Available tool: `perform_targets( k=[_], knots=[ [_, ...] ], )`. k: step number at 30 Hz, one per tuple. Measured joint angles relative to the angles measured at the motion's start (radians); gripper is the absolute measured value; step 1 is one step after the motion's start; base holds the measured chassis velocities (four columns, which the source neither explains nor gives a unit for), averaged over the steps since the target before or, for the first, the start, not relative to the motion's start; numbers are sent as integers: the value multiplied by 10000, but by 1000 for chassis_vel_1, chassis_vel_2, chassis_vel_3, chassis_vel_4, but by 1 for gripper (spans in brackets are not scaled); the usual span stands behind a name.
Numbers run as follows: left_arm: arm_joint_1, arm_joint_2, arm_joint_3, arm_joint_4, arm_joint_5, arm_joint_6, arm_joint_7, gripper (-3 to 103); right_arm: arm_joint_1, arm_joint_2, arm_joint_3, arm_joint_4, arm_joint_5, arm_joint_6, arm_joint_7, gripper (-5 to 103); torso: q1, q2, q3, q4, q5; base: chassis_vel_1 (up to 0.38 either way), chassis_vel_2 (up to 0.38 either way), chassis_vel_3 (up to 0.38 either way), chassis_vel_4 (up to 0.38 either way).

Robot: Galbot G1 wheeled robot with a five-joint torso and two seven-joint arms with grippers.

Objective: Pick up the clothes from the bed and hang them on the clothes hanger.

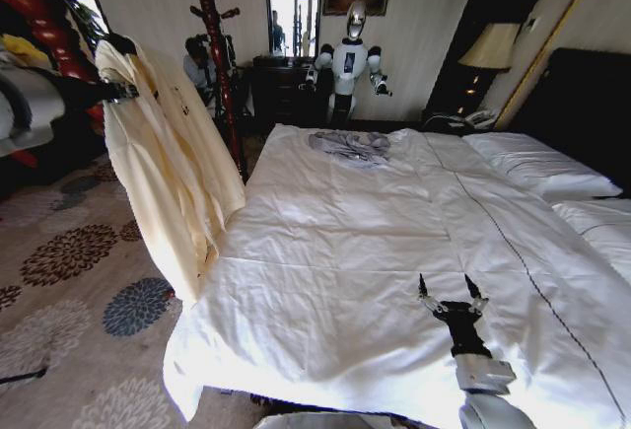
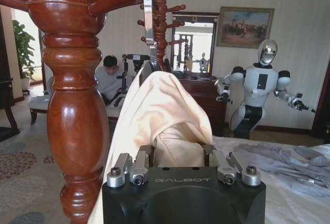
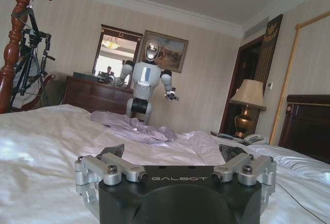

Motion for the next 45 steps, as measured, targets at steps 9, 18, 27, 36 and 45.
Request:
perform_targets(
  k=[9, 18, 27, 36, 45],
  knots=[
    [273, 578, -243, -331, -74, 1, -46, 80, 0, 0, 0, 0, 0, 0, 0, 100, 0, 0, 0, 1, -1, 0, 0, 0, 0],
    [1044, 1177, -1148, -994, -117, 0, -22, 100, 0, 0, 0, 0, 0, 0, 0, 100, 0, 0, -1, 2, -1, 0, 0, 0, 0],
    [1335, 1340, -1548, -1274, -42, 1, -4, 100, 0, 0, 0, 0, 0, 0, 0, 100, 0, 0, 0, 0, -1, 0, 0, 0, 0],
    [1489, 1517, -1769, -1537, 351, -281, 413, 100, 0, 0, 0, -1, 0, 0, 0, 100, -1, 0, 0, 1, -1, 0, 0, 0, 0],
    [1537, 1496, -1803, -1940, 1240, -892, 1123, 100, 0, 0, 0, 0, 0, 0, 0, 100, 0, 0, 0, 0, -1, 0, 0, 0, 0]
  ],
)
